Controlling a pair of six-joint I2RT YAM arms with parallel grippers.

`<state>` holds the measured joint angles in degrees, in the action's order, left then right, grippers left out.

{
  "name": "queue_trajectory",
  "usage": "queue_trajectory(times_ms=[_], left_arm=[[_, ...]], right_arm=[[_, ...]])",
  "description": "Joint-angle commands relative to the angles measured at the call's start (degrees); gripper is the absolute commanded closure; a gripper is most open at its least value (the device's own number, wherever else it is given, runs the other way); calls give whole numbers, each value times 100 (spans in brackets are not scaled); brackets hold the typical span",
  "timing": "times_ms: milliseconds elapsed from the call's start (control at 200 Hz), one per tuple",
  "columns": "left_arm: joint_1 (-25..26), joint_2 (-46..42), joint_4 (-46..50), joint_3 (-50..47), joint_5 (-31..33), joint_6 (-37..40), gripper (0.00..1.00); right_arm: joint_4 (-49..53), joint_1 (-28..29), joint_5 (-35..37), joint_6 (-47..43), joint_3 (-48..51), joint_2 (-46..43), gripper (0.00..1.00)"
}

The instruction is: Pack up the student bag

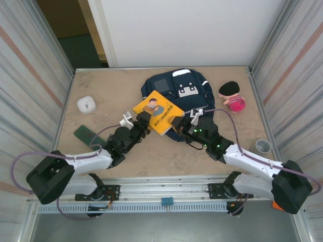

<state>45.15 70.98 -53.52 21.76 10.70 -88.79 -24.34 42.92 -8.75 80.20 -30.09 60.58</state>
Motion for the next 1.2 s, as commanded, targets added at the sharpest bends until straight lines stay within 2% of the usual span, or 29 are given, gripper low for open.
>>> queue_trajectory(times_ms=[0, 160, 351, 401, 436, 471, 551, 626, 732, 957, 1077, 1193], left_arm=[[-109, -389, 310, 12, 262, 419, 45], [-159, -503, 488, 28, 275, 549, 48], [-175, -520, 500, 13, 370, 542, 67], [-173, -537, 559, 10, 387, 530, 76], [-172, -542, 585, 22, 397, 530, 88], [-172, -548, 609, 39, 384, 492, 100], [-171, -543, 584, 82, 346, 442, 100], [-139, -531, 519, 143, 329, 427, 100], [-77, -517, 495, 203, 396, 401, 100], [-32, -297, 241, 266, 404, 285, 100], [-15, -116, -1, 275, 338, 175, 100], [11, 40, -189, 293, 288, 91, 100]], right_arm=[[104, -221, -891, -375, -99, -353, 100], [97, -431, -1572, -263, -131, -579, 100], [61, -775, -2147, -124, -102, -723, 100], [105, -934, -2432, -166, -157, -734, 100], [204, -1042, -2553, -184, -191, -753, 100], [346, -1103, -2557, -204, -220, -794, 92], [665, -1083, -2150, -175, -205, -928, 61], [491, -910, -1635, 4, -64, -995, 50], [126, -548, -855, 276, 119, -989, 46], [-407, 318, 775, 594, 337, -887, 46], [-525, 522, 1116, 587, 291, -723, 47], [-787, 606, 1129, 650, 233, -435, 48]])
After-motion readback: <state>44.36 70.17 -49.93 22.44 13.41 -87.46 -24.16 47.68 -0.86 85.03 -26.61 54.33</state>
